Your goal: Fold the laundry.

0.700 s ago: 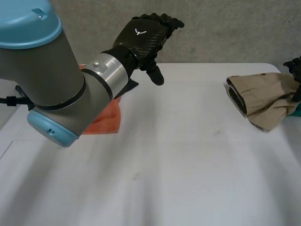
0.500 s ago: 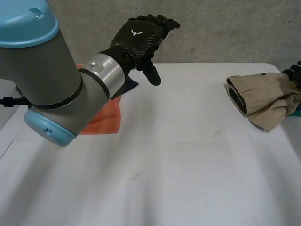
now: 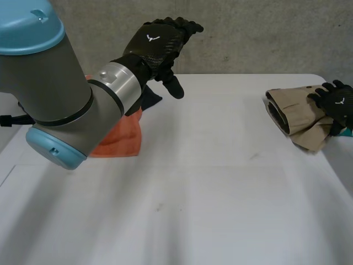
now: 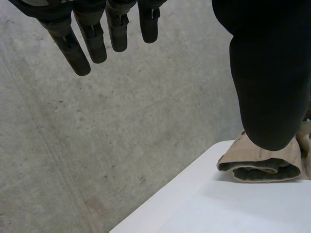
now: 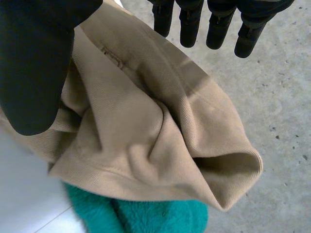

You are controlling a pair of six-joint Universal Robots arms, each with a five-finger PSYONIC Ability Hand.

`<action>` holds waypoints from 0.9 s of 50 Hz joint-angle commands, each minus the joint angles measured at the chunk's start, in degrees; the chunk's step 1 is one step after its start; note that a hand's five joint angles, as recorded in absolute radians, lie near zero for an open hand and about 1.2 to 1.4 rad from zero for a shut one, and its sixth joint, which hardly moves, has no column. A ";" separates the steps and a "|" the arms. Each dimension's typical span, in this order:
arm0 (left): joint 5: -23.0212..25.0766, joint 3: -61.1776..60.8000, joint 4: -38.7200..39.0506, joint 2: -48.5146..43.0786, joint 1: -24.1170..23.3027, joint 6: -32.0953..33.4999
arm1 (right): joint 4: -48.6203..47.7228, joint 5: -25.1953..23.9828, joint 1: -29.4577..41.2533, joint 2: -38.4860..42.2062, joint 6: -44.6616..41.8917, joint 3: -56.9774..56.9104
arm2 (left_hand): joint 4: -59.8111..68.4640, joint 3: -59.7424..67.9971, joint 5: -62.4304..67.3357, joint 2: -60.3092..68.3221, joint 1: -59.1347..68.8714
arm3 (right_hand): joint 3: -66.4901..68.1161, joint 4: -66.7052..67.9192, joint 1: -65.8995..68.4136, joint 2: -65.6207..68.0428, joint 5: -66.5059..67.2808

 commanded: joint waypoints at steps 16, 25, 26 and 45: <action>0.30 -0.27 0.07 0.66 1.31 -0.64 | -25.32 14.93 2.58 1.80 27.14 -16.18 | -1.62 -2.26 -2.74 -1.76 0.57 | 68.20 68.08 67.57 68.22 68.00; 0.30 -1.15 0.07 1.02 1.22 -1.78 | -24.98 16.88 -2.43 8.13 27.33 -16.01 | -1.62 -2.26 -2.74 -1.76 0.57 | 68.20 68.08 67.57 68.22 68.00; 0.30 -1.15 0.07 1.02 1.22 -1.78 | -24.54 16.26 -2.69 8.92 27.24 -15.57 | -1.62 -2.26 -2.74 -1.76 0.57 | 68.20 68.08 67.57 68.22 68.00; 0.30 -1.15 -0.02 0.84 0.43 -1.69 | -23.92 9.93 -7.53 6.91 24.34 -4.06 | -1.62 -2.26 -2.74 -1.76 0.57 | 26.82 26.70 26.19 26.84 26.62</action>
